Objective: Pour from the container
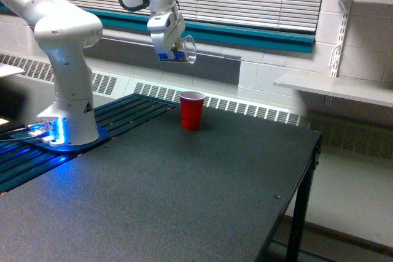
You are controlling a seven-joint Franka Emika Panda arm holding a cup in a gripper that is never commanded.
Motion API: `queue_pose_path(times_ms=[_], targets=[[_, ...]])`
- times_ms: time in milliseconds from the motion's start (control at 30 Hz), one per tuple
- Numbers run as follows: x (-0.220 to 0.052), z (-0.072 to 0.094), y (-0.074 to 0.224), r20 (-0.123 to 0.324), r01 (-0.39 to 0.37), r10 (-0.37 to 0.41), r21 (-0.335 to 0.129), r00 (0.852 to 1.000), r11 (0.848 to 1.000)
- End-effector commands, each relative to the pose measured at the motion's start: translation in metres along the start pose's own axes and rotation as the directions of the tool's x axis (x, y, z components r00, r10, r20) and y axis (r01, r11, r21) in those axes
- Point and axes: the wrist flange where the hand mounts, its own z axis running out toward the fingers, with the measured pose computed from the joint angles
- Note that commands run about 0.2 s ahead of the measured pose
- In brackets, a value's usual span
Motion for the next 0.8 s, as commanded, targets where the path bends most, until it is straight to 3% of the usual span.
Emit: queue_pose_path(times_ms=[33, 800], targets=[[0.003, 0.01, 0.01, 0.022, 0.026, -0.025, -0.025, 0.999, 0.999], [0.02, 0.031, 0.014, 0.033, 0.008, -0.006, -0.071, 0.999, 0.997]])
